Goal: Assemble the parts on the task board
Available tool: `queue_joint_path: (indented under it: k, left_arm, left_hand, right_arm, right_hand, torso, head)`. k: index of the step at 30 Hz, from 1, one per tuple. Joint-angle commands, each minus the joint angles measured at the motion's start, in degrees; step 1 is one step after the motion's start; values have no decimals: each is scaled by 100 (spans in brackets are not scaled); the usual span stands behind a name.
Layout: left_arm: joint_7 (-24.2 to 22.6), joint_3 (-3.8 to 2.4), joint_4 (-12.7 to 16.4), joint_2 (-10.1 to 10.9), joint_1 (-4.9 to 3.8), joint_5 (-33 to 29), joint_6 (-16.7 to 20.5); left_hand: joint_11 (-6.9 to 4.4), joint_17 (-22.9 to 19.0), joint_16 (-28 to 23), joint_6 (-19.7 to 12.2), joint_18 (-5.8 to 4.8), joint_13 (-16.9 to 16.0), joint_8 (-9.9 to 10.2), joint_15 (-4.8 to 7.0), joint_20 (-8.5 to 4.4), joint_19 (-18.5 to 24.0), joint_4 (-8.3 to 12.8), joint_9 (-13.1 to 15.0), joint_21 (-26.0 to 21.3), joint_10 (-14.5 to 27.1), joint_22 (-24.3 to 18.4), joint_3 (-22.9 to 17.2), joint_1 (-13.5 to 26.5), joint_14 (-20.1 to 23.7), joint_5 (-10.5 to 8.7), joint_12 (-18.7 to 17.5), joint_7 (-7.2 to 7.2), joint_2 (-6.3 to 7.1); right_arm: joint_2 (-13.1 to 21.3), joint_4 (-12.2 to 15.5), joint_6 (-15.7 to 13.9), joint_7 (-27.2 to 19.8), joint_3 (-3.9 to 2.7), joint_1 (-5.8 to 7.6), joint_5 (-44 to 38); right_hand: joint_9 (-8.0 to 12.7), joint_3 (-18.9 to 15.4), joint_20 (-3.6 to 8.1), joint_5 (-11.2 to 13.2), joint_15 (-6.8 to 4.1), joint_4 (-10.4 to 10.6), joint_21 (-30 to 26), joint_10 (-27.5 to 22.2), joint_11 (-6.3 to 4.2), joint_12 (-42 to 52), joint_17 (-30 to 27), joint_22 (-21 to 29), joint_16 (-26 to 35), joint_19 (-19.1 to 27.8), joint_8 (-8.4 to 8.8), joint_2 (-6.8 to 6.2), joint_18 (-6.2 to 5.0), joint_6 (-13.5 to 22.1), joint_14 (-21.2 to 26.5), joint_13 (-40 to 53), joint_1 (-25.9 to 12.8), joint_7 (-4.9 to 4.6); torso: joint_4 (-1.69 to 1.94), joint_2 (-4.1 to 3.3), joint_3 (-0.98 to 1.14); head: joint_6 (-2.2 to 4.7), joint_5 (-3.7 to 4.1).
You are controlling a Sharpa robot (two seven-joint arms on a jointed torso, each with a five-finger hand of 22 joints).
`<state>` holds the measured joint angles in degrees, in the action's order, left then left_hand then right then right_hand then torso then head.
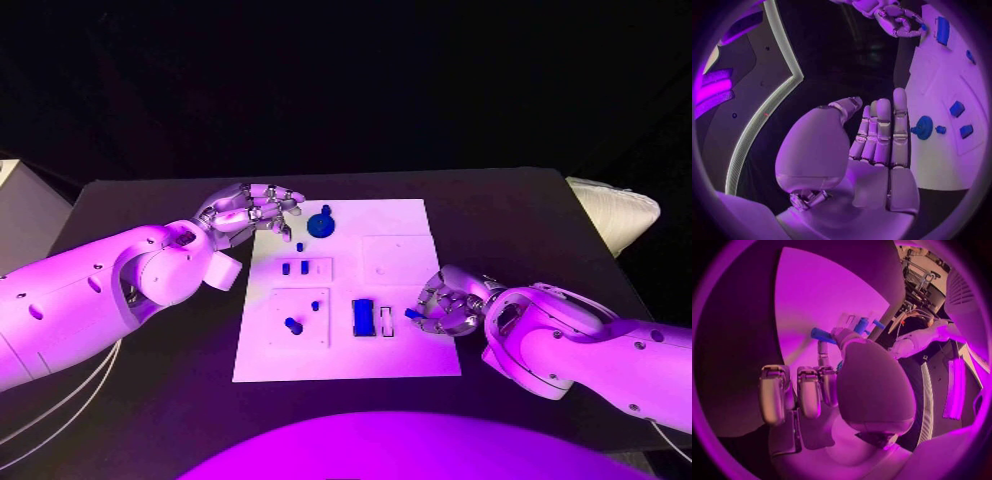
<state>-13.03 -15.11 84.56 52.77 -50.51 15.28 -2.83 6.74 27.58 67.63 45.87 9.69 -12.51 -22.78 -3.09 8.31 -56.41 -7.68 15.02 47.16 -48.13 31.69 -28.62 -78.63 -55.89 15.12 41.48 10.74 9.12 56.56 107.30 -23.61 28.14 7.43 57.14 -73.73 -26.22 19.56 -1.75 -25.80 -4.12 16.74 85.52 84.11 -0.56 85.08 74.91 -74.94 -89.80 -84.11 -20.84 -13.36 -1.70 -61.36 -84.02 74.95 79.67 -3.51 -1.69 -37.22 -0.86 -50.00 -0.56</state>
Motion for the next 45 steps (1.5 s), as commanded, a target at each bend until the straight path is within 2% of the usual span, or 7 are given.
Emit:
queue_joint_path:
  k: [1, 10, 22, 33, 45]
  left_arm:
    - [-2, -5, 18, -12, 4, 44, -131]
    - [6, -5, 24, -17, 3, 54, -147]
    - [14, -5, 24, -13, 3, 57, -163]
    - [22, -5, 14, -19, 3, 58, -174]
    - [35, -5, 10, -20, 3, 60, -204]
  left_hand:
    - [11, 9, -27, 0, 90, 7, -33, 17, -6, -52, -1, -5, -33, 38, -6, -7, -15, 22, 25, 21, -3, -31]
    - [11, 10, -26, 1, 89, 7, -36, 18, -7, -59, -6, -5, -32, 38, -6, -8, -13, 21, 25, 23, -2, -37]
    - [11, 10, -26, 1, 89, 7, -36, 18, -7, -59, -6, -5, -32, 38, -6, -8, -13, 21, 25, 23, -2, -37]
    - [11, 10, -26, 1, 89, 7, -36, 18, -7, -59, -6, -5, -32, 38, -6, -8, -13, 21, 25, 23, -2, -37]
    - [11, 12, -25, 0, 89, 9, -42, 19, -9, -75, -7, -7, -30, 42, -8, -11, -20, 21, 26, 28, -2, -37]
  right_arm:
    - [-66, 21, -172, -26, -2, 1, 530]
    - [-382, -127, -222, 131, 18, -30, 660]
    - [-562, -165, -431, 244, 25, -54, 613]
    - [-612, -222, -295, 293, 25, -55, 614]
    - [-638, -278, -23, 347, 25, -54, 539]
  right_hand:
    - [-5, 129, 37, 29, -53, -98, 34, 366, -46, 31, 1509, -1337, -20, -491, -17, 32, 85, -18, -598, 1241, -46, 25]
    - [-22, 148, 38, 56, -51, -79, 30, 369, -43, 35, 1509, -1337, -20, -491, -33, -13, 85, -8, -598, 1245, -163, 21]
    - [-51, 161, 36, 178, -49, -37, 25, 378, -40, 46, 1509, -1338, -20, -491, -63, -35, 84, 7, -598, 1253, -425, 19]
    - [-78, 70, 29, 296, -41, -13, 45, 393, -32, 68, 1509, -1351, -20, -497, -98, -21, 88, 9, -598, 1270, -965, 13]
    - [-93, 36, 32, 293, -47, -13, 46, 405, -42, 92, 1509, -1353, -20, -498, -128, 6, 88, -22, -598, 1284, -1096, 26]
  torso:
    - [-2, -1, -5]
    - [7, -3, 5]
    - [4, -3, 6]
    - [2, -2, 7]
    - [-2, -3, 3]
  head:
    - [0, 14]
    - [0, 7]
    - [0, -14]
    - [0, -12]
    - [0, -4]
